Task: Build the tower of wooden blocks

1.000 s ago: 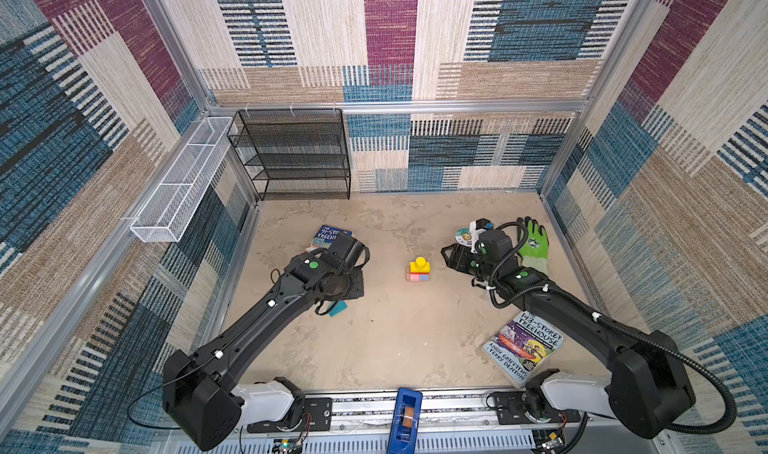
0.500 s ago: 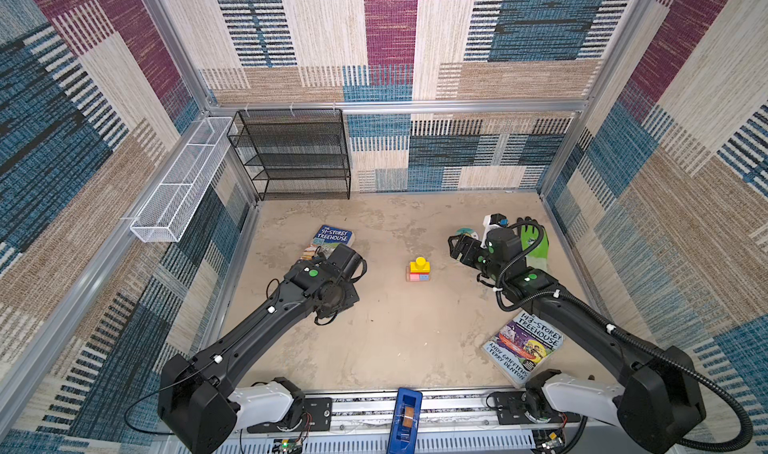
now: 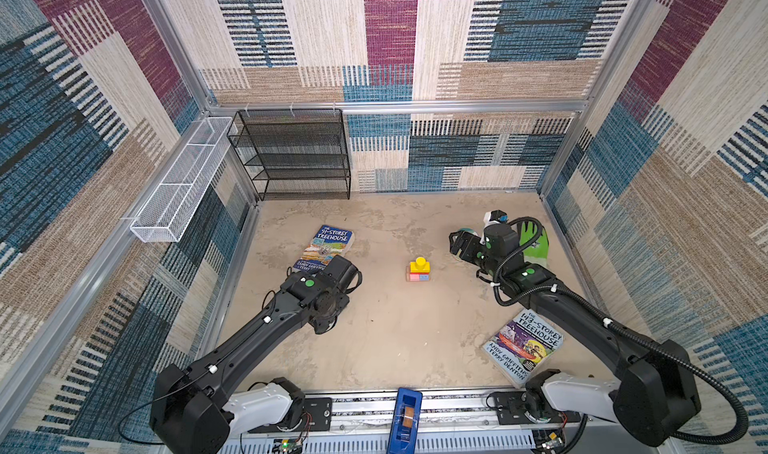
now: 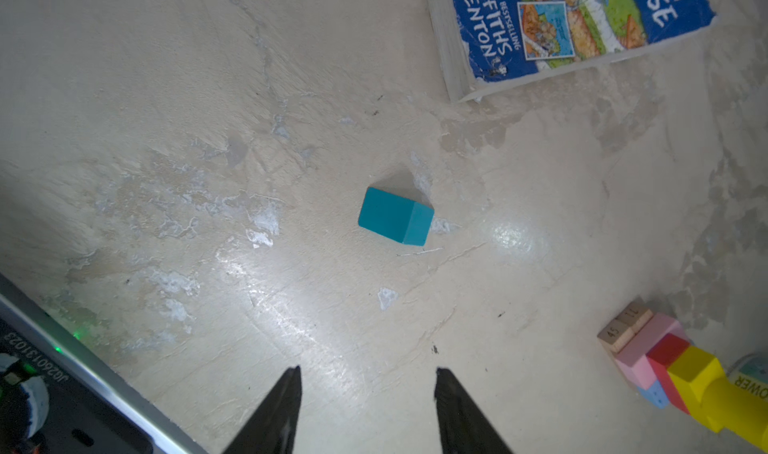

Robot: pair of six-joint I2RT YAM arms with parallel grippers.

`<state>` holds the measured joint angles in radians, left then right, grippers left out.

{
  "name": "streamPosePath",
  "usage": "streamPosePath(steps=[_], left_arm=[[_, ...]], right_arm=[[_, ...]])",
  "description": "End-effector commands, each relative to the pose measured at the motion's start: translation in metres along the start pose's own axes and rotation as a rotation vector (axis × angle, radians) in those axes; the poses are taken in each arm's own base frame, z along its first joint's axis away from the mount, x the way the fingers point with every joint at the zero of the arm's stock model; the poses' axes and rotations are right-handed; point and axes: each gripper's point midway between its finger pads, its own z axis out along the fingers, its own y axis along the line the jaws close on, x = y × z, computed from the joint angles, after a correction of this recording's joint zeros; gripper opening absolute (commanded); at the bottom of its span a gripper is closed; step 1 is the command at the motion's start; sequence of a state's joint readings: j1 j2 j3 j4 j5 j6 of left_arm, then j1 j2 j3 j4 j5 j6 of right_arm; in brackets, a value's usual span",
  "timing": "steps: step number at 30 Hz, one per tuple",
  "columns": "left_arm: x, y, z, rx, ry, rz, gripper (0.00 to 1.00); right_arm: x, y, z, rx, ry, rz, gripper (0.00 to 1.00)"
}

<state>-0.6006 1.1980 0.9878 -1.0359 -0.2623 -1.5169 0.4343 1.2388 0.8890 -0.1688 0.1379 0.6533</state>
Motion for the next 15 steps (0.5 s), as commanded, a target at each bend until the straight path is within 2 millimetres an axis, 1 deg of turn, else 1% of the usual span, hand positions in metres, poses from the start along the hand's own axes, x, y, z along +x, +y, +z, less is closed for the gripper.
streamPosePath(steps=[1,5,8,9,10,11,15], left_arm=[[-0.005,0.003,0.002,-0.021,-0.037,-0.163,0.56],[-0.008,-0.002,0.001,-0.017,-0.049,-0.277,0.56],[-0.012,-0.008,0.001,-0.016,-0.07,-0.326,0.57],[-0.012,-0.009,0.002,-0.02,-0.077,-0.344,0.6],[-0.012,-0.01,0.003,-0.026,-0.08,-0.366,0.67],[-0.011,-0.011,0.006,-0.035,-0.08,-0.38,0.7],[-0.009,-0.018,0.015,-0.08,-0.084,-0.395,0.72]], right_arm=[[-0.01,0.001,-0.002,0.0,-0.047,0.025,0.93],[-0.013,0.0,0.002,0.018,-0.053,0.022,0.93],[-0.016,-0.002,0.004,0.042,-0.063,0.009,0.93],[-0.018,-0.002,0.004,0.043,-0.067,0.007,0.93],[-0.019,-0.001,0.004,0.047,-0.071,0.006,0.93],[-0.02,-0.001,0.004,0.046,-0.073,0.002,0.93],[-0.025,0.002,0.004,0.042,-0.085,-0.006,0.93]])
